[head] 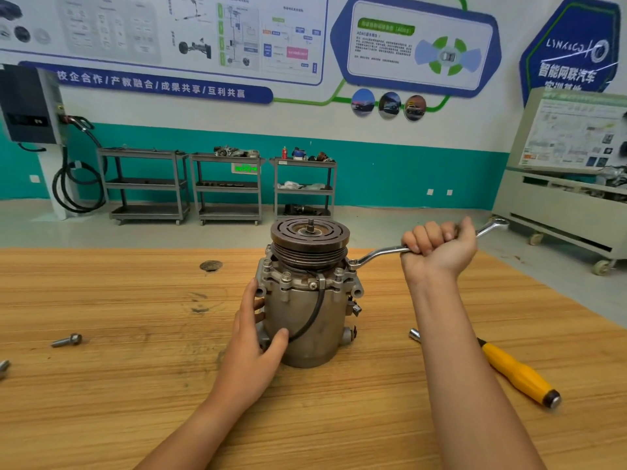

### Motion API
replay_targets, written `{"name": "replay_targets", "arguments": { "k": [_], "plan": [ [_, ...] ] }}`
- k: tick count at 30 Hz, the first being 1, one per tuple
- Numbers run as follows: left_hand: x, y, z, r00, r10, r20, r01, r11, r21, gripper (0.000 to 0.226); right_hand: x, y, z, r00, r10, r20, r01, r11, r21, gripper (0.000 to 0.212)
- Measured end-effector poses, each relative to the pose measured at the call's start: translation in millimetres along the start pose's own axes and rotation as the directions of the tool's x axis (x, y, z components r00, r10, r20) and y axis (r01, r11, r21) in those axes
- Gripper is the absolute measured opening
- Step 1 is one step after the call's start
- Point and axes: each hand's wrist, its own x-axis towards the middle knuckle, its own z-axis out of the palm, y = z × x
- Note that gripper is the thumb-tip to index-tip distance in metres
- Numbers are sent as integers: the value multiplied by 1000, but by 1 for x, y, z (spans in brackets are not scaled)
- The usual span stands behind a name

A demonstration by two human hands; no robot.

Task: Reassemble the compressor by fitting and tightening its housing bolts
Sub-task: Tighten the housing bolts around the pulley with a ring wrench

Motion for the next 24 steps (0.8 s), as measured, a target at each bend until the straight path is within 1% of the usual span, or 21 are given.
{"name": "replay_targets", "arguments": {
  "k": [3,5,7,9,10,12,15,18,20,22,24],
  "plan": [
    [-1,1,-1,1000,4,0,-4,1000,13,90,4,-1,-1,998,67,-21,-68,997,-28,61],
    [-1,2,-1,1000,9,-1,-9,1000,13,90,5,-3,-3,994,85,-74,-87,996,-32,50],
    [-2,4,-1,1000,14,0,-14,1000,10,91,-1,-1,-6,987,41,-154,-48,998,-39,43],
    [-2,5,-1,1000,17,0,-17,1000,12,90,-14,2,-12,970,-47,-236,39,998,-39,42],
    [-2,5,-1,1000,16,-1,-16,1000,13,90,-23,4,-15,962,-98,-254,89,995,-44,43],
    [-3,5,-1,1000,10,2,-10,1000,17,91,-40,9,-17,953,-199,-230,186,980,-76,43],
    [-2,6,-1,1000,9,5,-9,1000,25,90,-66,18,-13,931,-330,-155,309,940,-148,46],
    [-1,6,-1,1000,13,4,-13,1000,18,90,-88,28,-8,916,-394,-79,369,902,-226,55],
    [-1,6,-1,1000,19,2,-19,1000,15,90,-101,37,-8,898,-439,5,418,851,-317,58],
    [-2,6,-1,1000,22,1,-22,1000,17,91,-113,47,-8,867,-491,85,480,776,-408,52],
    [-3,7,-1,1000,27,-8,-27,999,22,92,-121,61,-7,845,-525,105,502,709,-496,51]
  ]
}}
